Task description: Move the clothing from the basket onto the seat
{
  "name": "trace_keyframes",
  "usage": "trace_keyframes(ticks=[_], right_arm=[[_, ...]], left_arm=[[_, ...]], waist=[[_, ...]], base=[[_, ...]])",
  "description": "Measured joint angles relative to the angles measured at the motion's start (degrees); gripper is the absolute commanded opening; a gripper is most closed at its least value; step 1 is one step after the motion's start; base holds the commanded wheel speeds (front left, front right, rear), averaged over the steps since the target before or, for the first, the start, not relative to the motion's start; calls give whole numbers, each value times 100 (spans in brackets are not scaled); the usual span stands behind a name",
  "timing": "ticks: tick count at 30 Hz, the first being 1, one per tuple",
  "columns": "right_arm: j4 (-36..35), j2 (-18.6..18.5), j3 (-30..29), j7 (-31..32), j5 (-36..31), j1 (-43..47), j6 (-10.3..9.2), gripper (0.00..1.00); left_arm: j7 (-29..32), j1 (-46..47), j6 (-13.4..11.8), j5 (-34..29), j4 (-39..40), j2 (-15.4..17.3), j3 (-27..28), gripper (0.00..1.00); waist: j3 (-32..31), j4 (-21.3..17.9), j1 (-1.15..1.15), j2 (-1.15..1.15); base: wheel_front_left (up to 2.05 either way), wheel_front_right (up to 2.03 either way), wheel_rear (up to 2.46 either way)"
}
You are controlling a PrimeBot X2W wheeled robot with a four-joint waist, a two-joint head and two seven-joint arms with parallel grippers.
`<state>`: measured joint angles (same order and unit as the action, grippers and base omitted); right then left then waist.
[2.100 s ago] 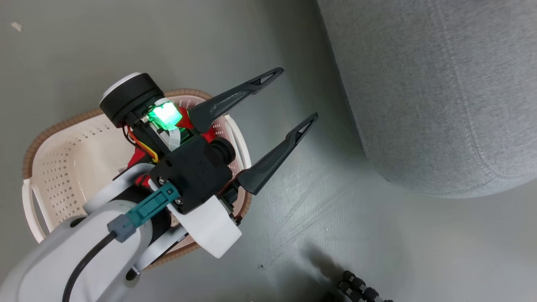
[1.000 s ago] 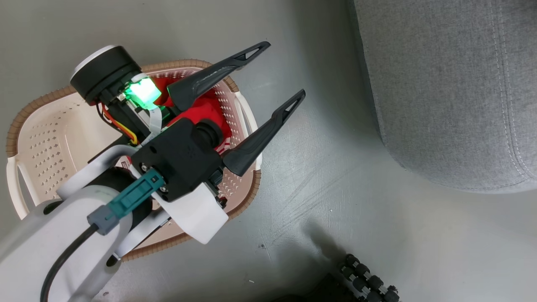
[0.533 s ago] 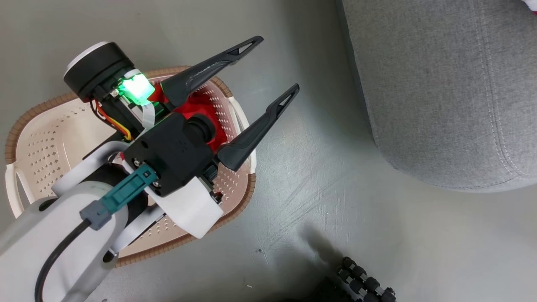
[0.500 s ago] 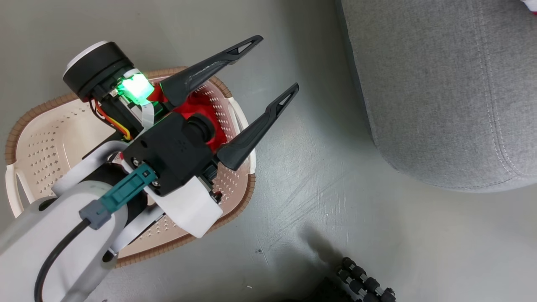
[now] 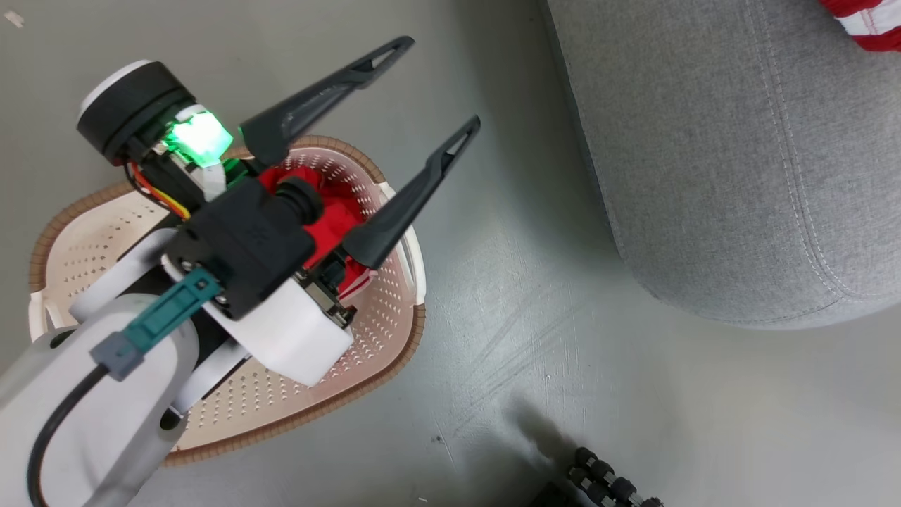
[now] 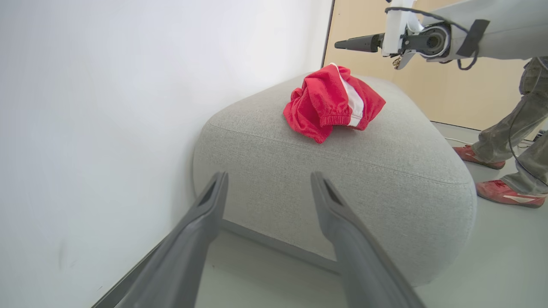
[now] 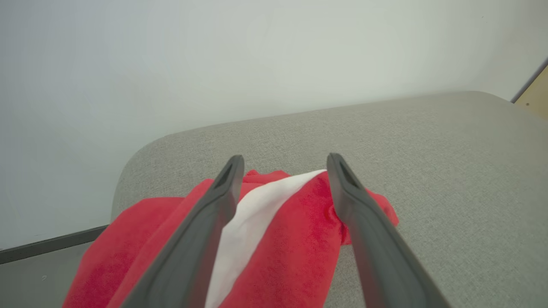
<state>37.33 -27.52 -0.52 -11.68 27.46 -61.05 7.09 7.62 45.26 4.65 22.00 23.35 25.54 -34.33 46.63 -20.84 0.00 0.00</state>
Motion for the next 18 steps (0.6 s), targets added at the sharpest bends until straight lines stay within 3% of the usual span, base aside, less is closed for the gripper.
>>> trace_keyframes(ticks=[18], right_arm=[[-931,323,926,-52,-410,199,0,100]], left_arm=[[-886,-703,-537,16,-244,-131,559,100]], waist=[[-634,413,0,0]], base=[[0,0,0]])
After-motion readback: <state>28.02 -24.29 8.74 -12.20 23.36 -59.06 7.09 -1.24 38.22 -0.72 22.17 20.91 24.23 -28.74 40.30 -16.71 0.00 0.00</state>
